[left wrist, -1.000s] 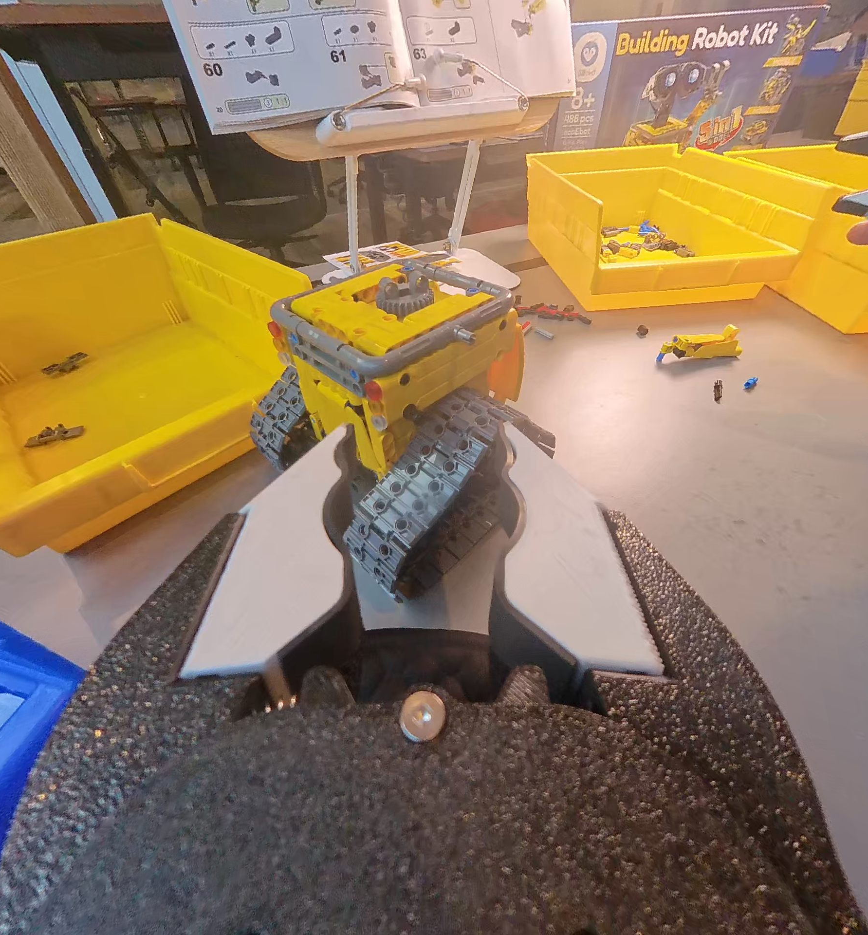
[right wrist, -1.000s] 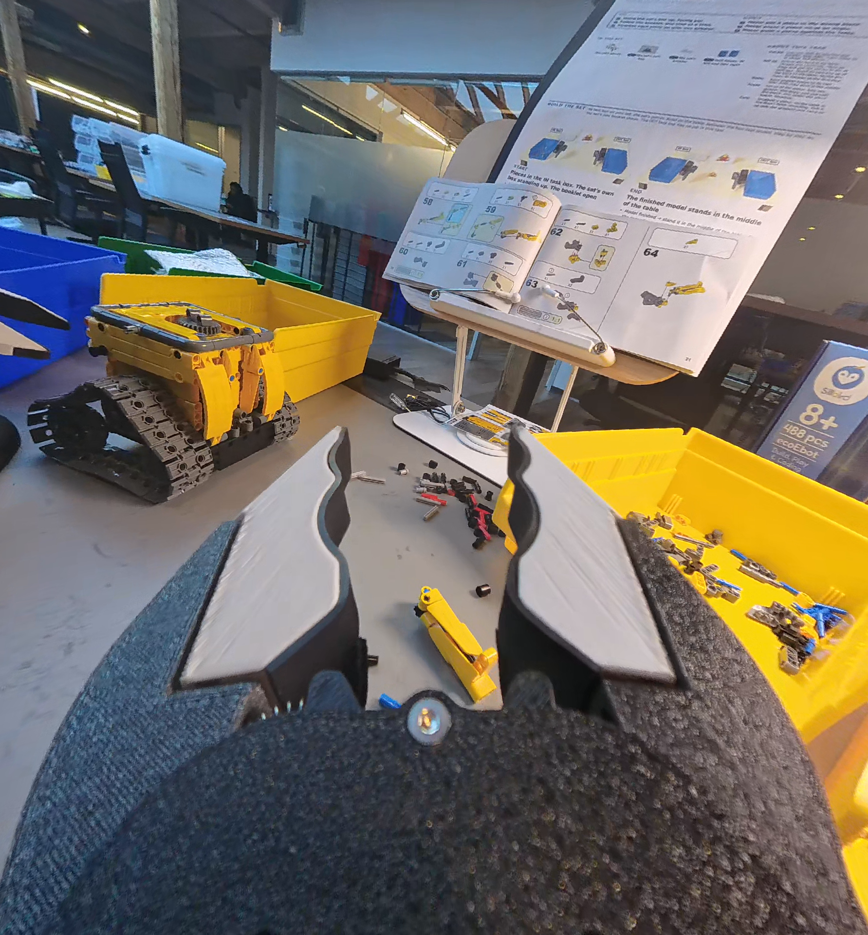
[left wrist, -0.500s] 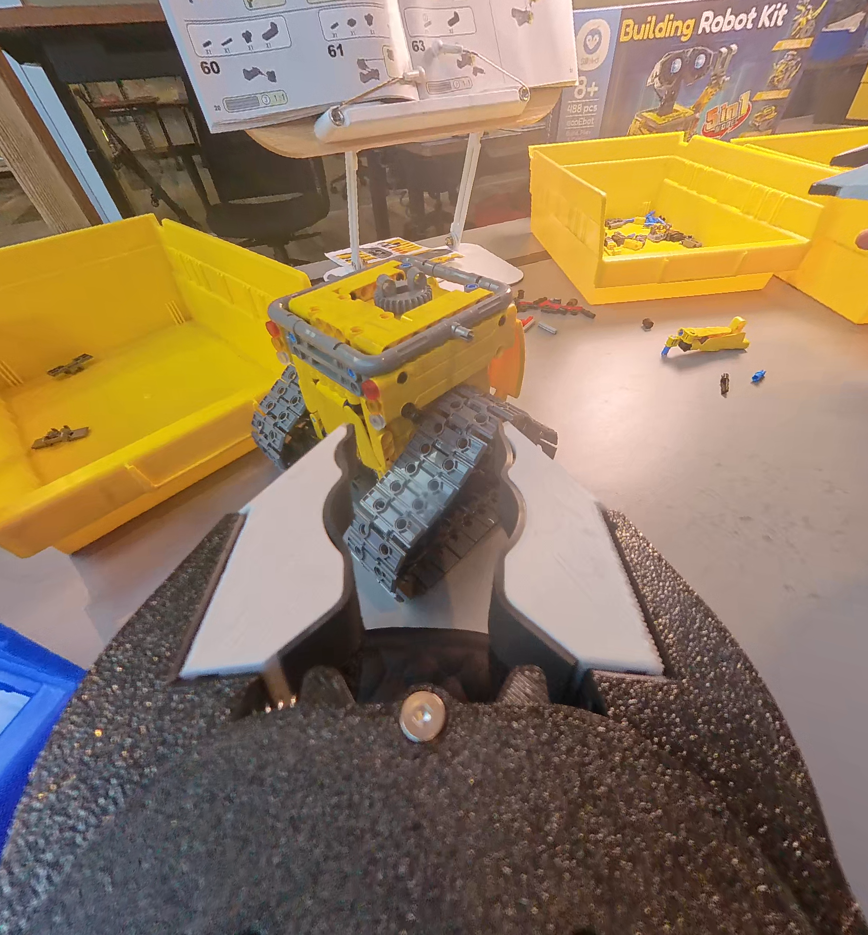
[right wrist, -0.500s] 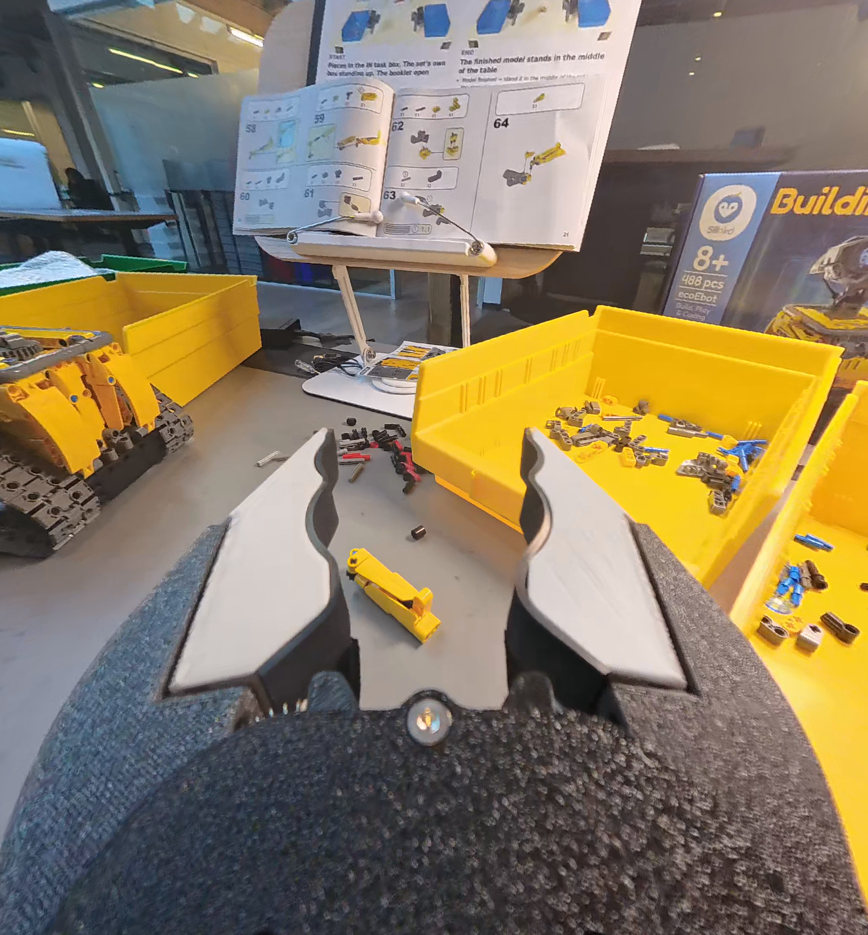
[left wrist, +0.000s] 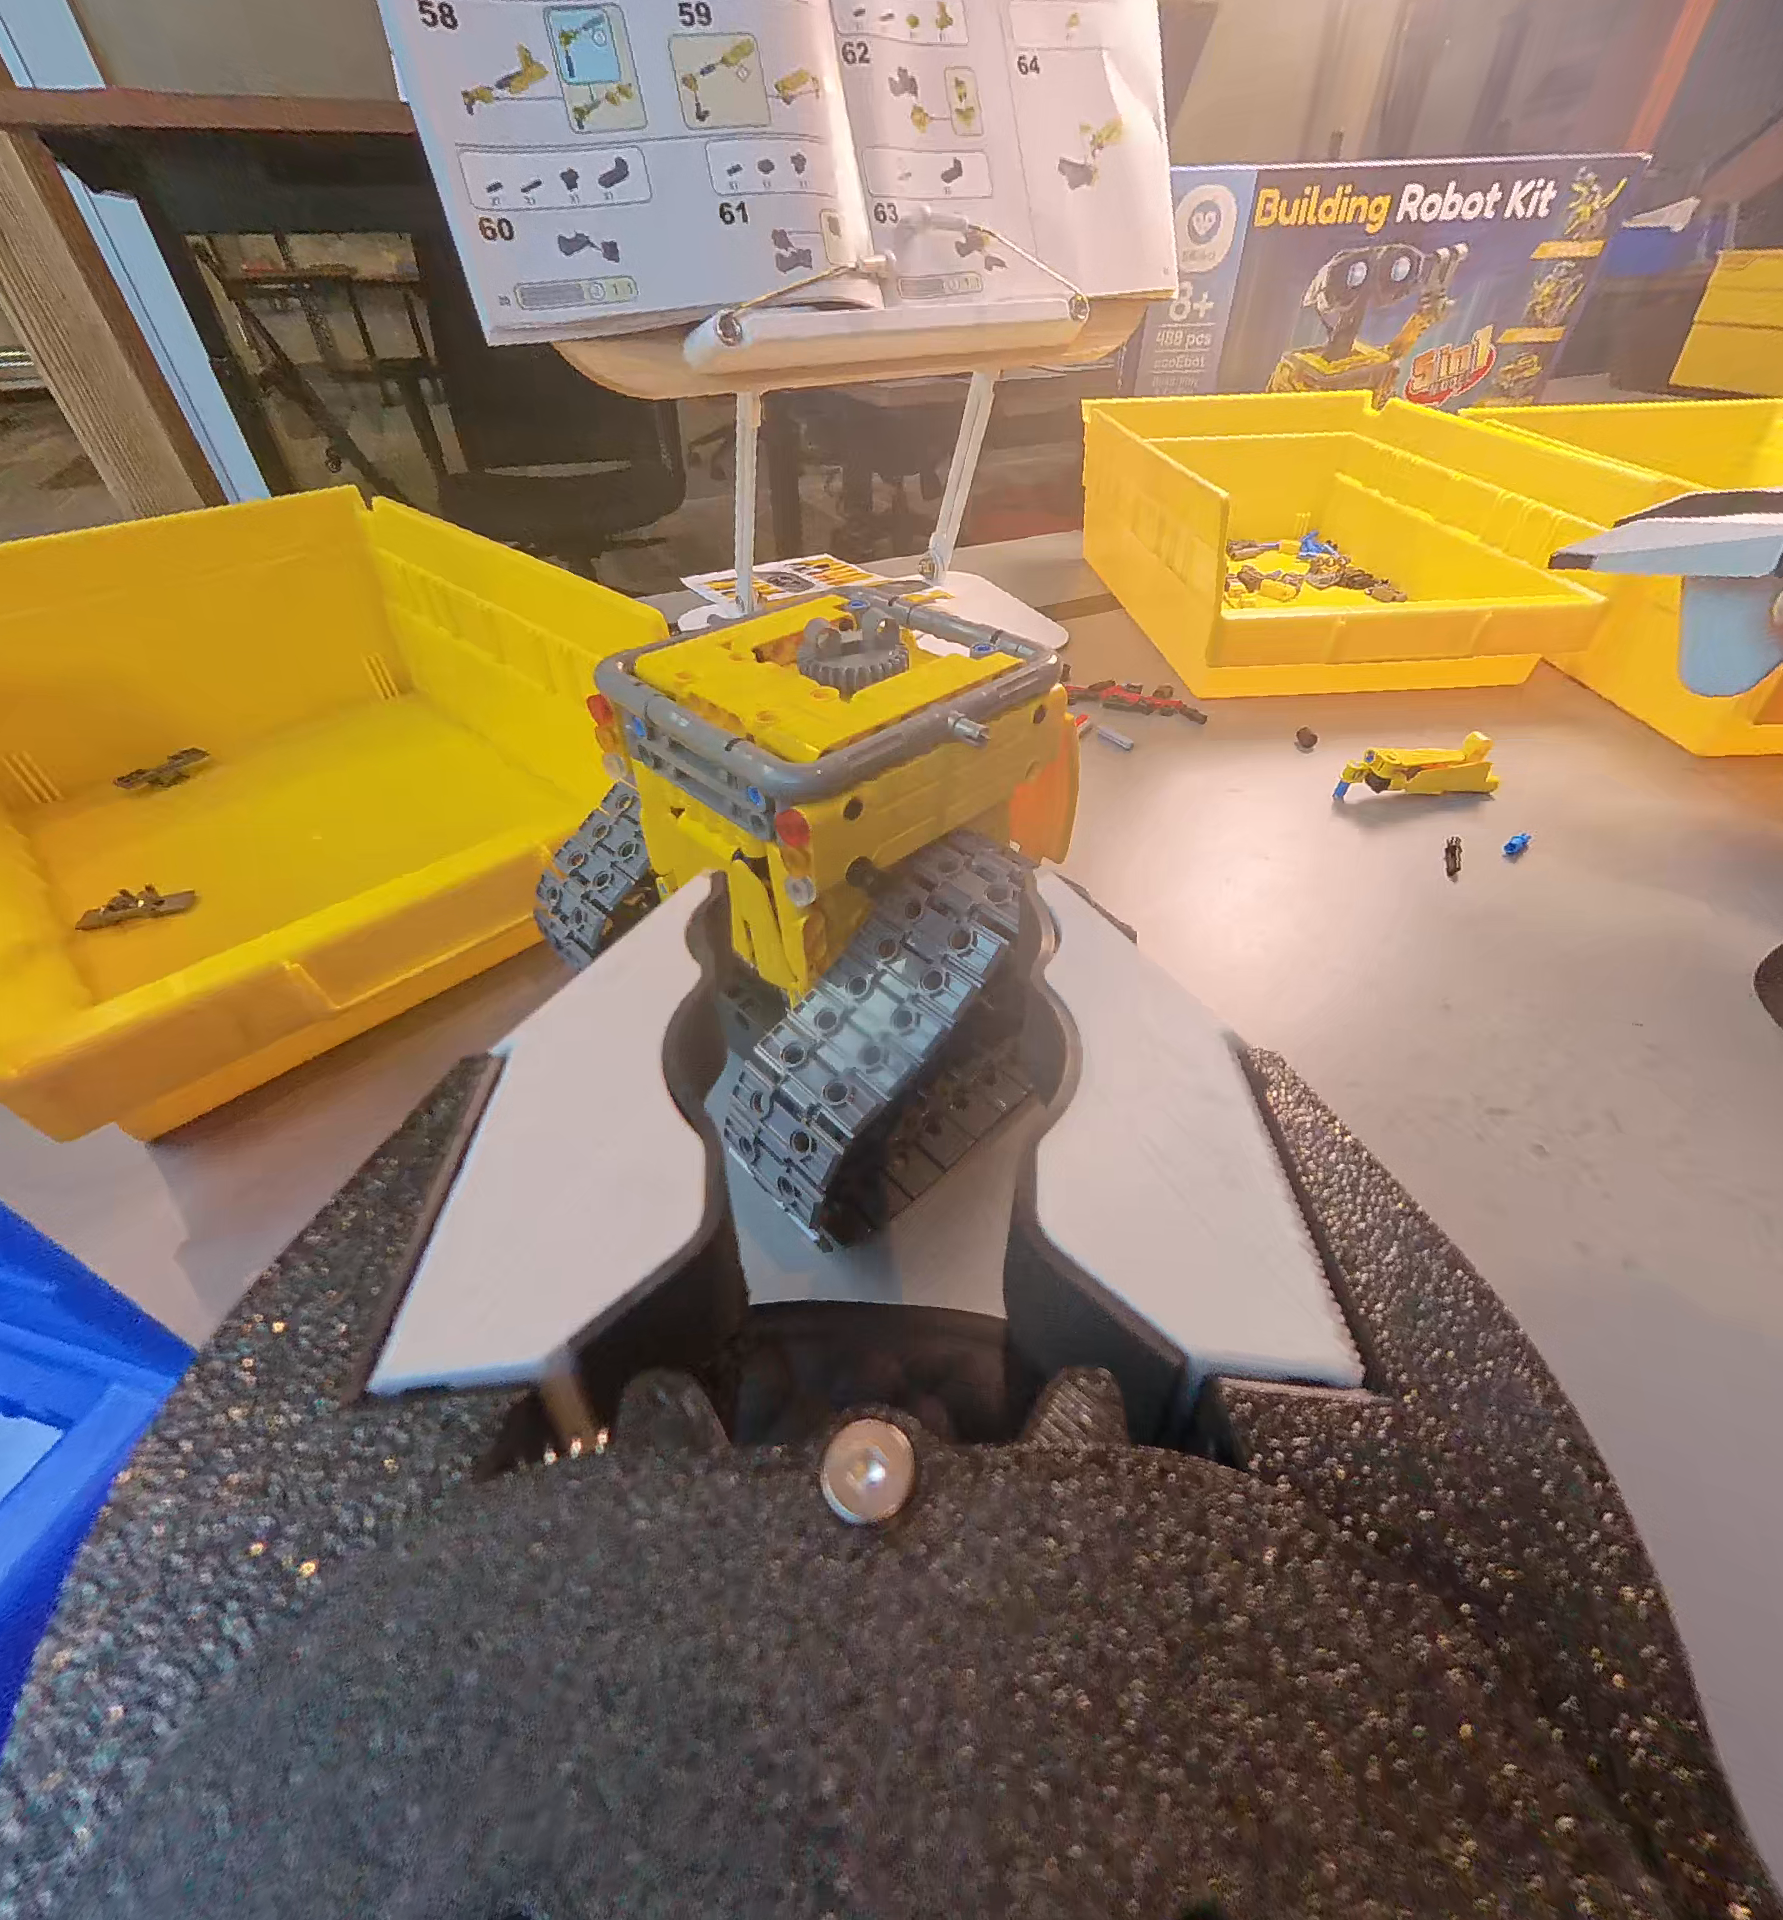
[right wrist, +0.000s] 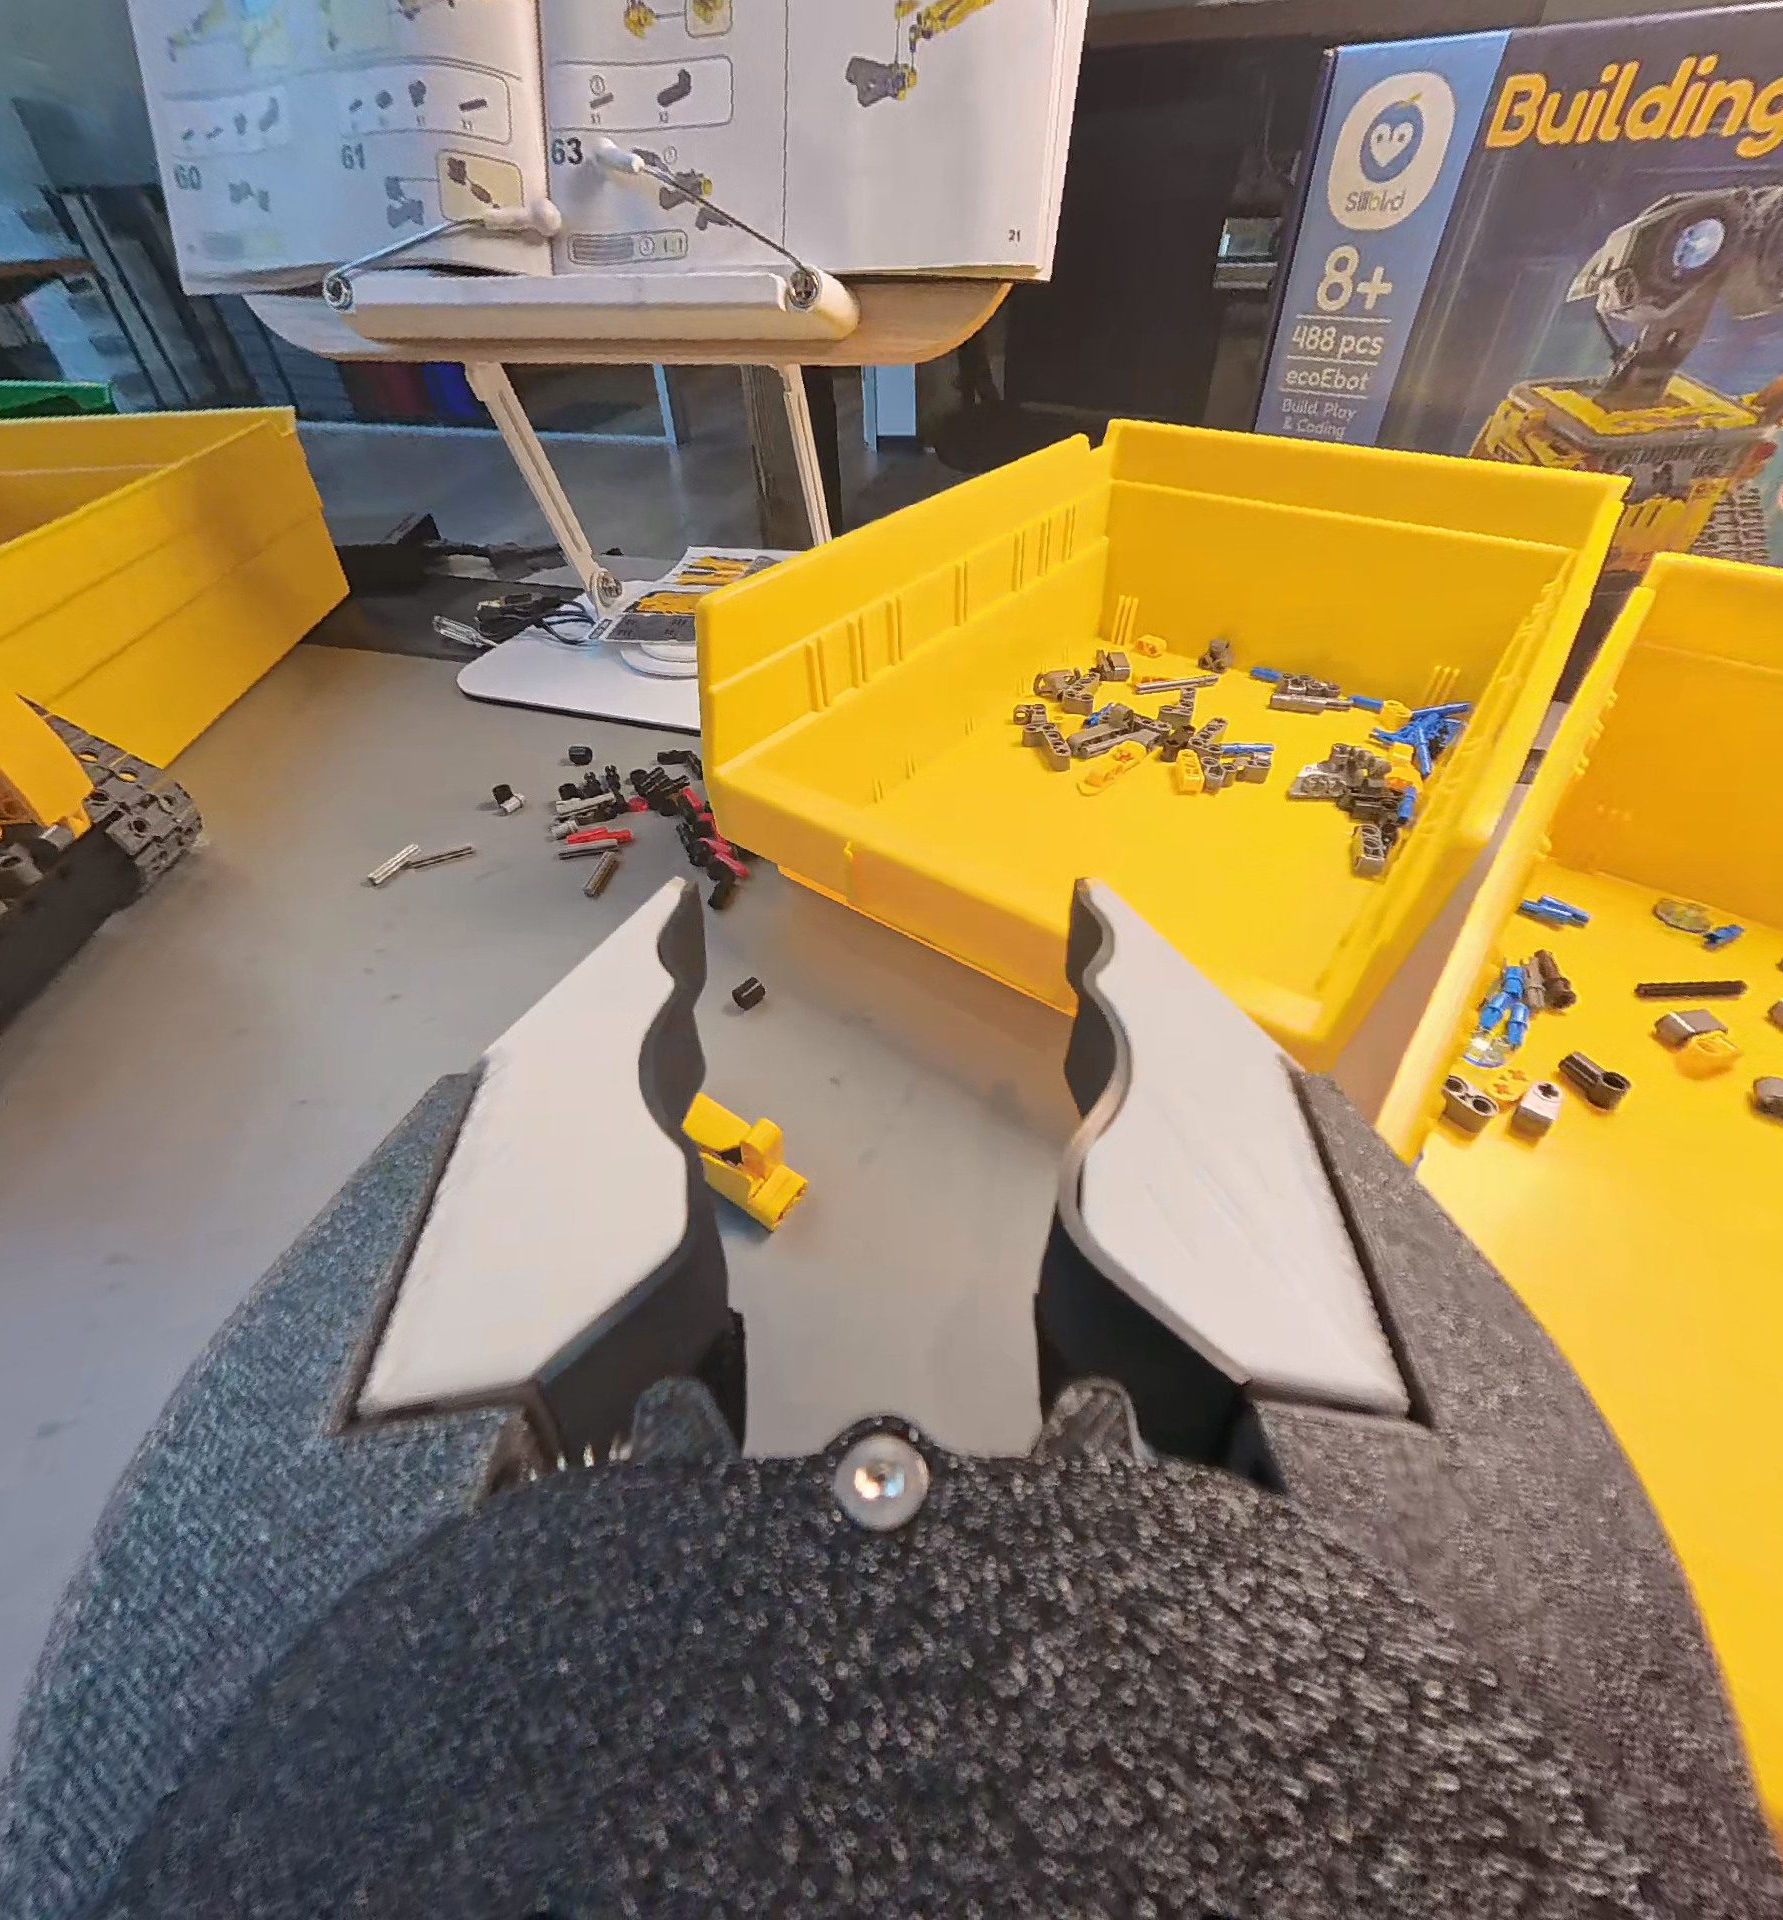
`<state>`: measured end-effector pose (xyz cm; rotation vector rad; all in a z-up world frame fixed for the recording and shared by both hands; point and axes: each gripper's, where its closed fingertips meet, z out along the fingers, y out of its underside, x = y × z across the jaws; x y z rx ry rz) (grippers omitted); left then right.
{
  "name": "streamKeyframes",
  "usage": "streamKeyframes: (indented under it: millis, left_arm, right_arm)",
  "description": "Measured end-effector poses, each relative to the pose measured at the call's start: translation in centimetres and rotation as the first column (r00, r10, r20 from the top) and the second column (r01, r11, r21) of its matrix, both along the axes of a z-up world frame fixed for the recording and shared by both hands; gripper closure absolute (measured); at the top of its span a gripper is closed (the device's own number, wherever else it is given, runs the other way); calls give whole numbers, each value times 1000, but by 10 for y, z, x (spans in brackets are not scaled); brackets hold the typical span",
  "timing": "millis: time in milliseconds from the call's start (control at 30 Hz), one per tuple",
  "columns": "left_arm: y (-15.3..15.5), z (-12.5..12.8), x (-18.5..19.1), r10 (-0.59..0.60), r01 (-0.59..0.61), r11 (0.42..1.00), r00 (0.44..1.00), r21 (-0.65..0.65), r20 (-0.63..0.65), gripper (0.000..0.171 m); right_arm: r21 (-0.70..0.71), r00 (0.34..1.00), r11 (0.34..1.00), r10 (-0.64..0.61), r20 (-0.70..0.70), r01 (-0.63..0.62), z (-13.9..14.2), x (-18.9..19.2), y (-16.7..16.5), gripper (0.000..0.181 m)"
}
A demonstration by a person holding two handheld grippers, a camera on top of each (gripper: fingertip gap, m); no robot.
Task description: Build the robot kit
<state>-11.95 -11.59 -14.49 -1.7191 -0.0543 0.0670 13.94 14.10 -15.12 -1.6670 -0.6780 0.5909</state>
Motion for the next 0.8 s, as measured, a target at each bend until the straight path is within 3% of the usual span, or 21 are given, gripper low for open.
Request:
streamKeyframes:
  millis: [133, 167, 300, 533, 667, 800]
  left_arm:
    - [-1, 2, 2, -12, 12, 1000, 1000, 13, 3, 118]
    - [-1, 2, 2, -17, 17, 1000, 1000, 13, 3, 118]
    - [-1, 2, 4, -36, 36, 999, 999, 13, 13, 118]
    - [-7, 10, 0, -36, 32, 997, 998, 75, 54, 118]
    - [-6, 8, -1, -41, 37, 997, 997, 63, 66, 118]
    - [-4, 6, -1, -41, 38, 998, 997, 51, 69, 118]
  right_arm:
    - [18, 997, 999, 45, 55, -46, 43, 8, 9, 124]
    - [15, 993, 998, 57, 108, -59, 55, 9, 17, 118]
    - [42, 935, 996, 64, 348, -84, 84, 13, 71, 127]
    - [-161, 806, 986, 132, 577, -46, 50, 2, 175, 134]
    - [-311, 728, 950, 239, 643, -37, 12, -12, 201, 137]
    - [-407, 727, 913, 291, 622, -18, -8, -26, 223, 137]
